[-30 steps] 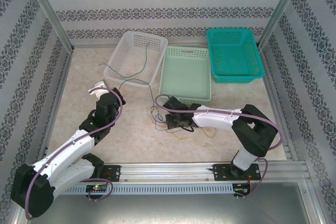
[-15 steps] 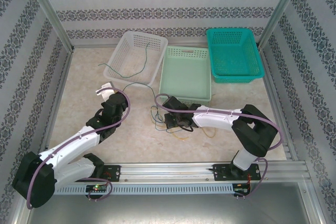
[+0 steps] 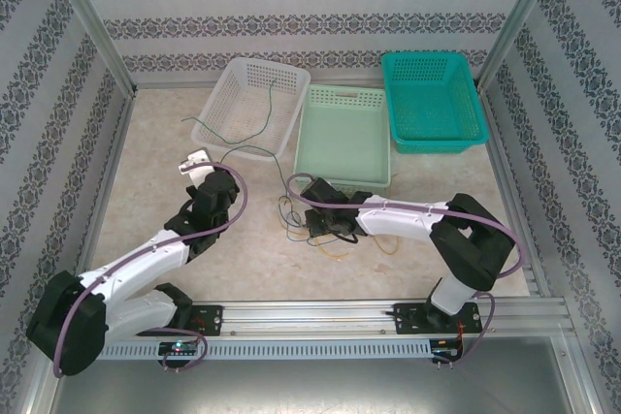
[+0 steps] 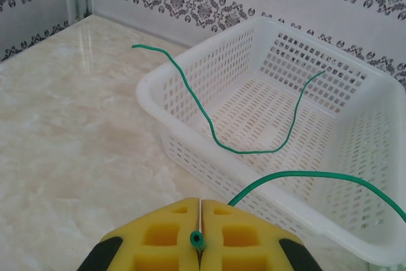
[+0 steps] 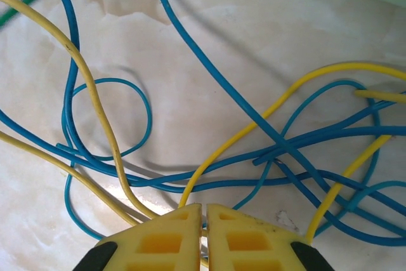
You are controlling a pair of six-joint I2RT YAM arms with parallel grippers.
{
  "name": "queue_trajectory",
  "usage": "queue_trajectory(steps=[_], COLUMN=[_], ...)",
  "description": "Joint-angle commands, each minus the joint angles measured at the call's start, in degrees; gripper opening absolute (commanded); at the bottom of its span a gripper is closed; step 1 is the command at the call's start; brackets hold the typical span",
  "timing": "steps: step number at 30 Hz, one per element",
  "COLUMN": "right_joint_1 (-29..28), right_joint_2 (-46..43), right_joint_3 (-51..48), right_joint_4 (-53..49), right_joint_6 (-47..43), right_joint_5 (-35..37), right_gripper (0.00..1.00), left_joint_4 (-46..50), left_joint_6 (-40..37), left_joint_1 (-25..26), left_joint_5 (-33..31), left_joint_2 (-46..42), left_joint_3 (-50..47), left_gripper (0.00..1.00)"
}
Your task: Untangle the cables
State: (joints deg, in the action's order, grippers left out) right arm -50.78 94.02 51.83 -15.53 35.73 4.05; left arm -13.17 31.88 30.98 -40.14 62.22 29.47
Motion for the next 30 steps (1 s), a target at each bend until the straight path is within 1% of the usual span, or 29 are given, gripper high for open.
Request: queue_trajectory(steps=[1,8,15,18,21,23,30], right_joint_1=[0.2,0.6,0.8,1.0,1.0,1.1,1.4], right_joint_2=[-2.5,-4.3,-5.1,-5.3,-5.9,-6.5,-7.4], right_joint_3=[-0.1,-1.2,-1.4,-1.3,-1.4,-1.7,-2.2], right_joint_4=[-1.6,-2.3,-2.7,-3.2,-3.7,-3.8,-3.7], right_joint_6=[-0.9,-0.8,-0.6,-0.8,-0.9,-1.0,-1.0], right_joint_5=[2.3,3.5,3.7,3.9,4.3,4.6,5.1], right_gripper=[0.12,0.12,0.12,0.12,0.12,0.12,0.13], left_joint_4=[-5.4,-12.5,-19.7,-23.9,-25.8,-28.2,-31.7], left_joint_6=[-3.4,-7.7,-9.1,-13.0,-16.7,-18.9,-22.1], left_joint_1=[1.3,3.5,4.3,4.3,4.3,4.3,4.3], left_joint_5=[-2.8,-5.3,-7.2,-7.8,-9.0,-8.9,-7.5], left_joint_2=[1.5,4.8,7.2,9.1,10.7,11.3,10.6], left_joint_3=[0.1,-0.4,-0.5,-0.1,1.1,1.2,2.1], left_gripper=[0.0,0.0,0.0,0.0,0.0,0.0,0.0])
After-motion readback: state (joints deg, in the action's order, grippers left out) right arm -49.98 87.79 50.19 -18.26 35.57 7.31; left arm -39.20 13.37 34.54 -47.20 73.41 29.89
